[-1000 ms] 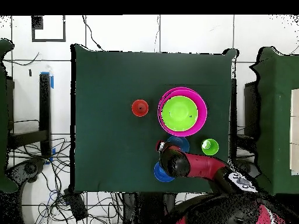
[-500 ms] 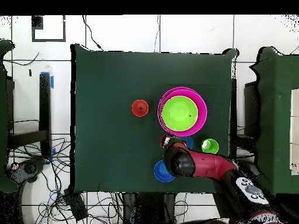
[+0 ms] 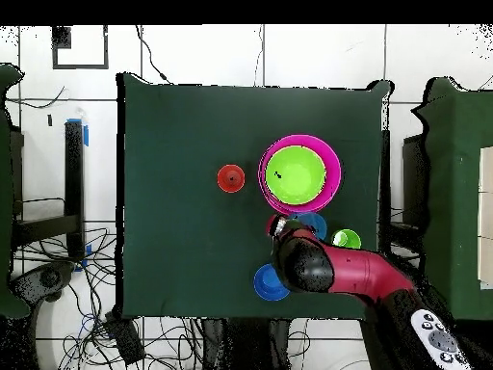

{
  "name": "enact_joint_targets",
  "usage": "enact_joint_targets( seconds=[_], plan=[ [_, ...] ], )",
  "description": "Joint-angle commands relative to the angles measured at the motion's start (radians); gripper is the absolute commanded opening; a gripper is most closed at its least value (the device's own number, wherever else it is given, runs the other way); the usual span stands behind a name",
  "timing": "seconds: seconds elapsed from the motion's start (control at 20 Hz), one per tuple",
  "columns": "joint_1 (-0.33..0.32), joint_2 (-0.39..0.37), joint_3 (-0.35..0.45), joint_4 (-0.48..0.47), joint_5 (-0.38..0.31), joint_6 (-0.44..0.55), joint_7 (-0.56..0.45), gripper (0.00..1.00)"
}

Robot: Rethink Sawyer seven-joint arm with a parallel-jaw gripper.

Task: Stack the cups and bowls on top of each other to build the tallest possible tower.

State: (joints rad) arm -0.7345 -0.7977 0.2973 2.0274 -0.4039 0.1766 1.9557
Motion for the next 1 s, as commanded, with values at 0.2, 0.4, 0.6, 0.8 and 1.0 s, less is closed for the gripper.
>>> enact_joint_targets(
  seconds=[0.2,0.4,0.6,0.8,1.0],
  plan=[
    [-0.049,-0.145,0.168,0.088,0.064,0.17,-0.029,0.0],
    [-0.074,-0.149,0.182,0.108,0.064,0.182,-0.034,0.0],
    [-0.089,-0.122,0.195,0.11,0.05,0.17,-0.025,0.0],
    [-0.096,-0.103,0.199,0.112,0.041,0.159,-0.019,0.0],
    [-0.109,-0.097,0.208,0.119,0.036,0.163,-0.02,0.0]
  ],
)
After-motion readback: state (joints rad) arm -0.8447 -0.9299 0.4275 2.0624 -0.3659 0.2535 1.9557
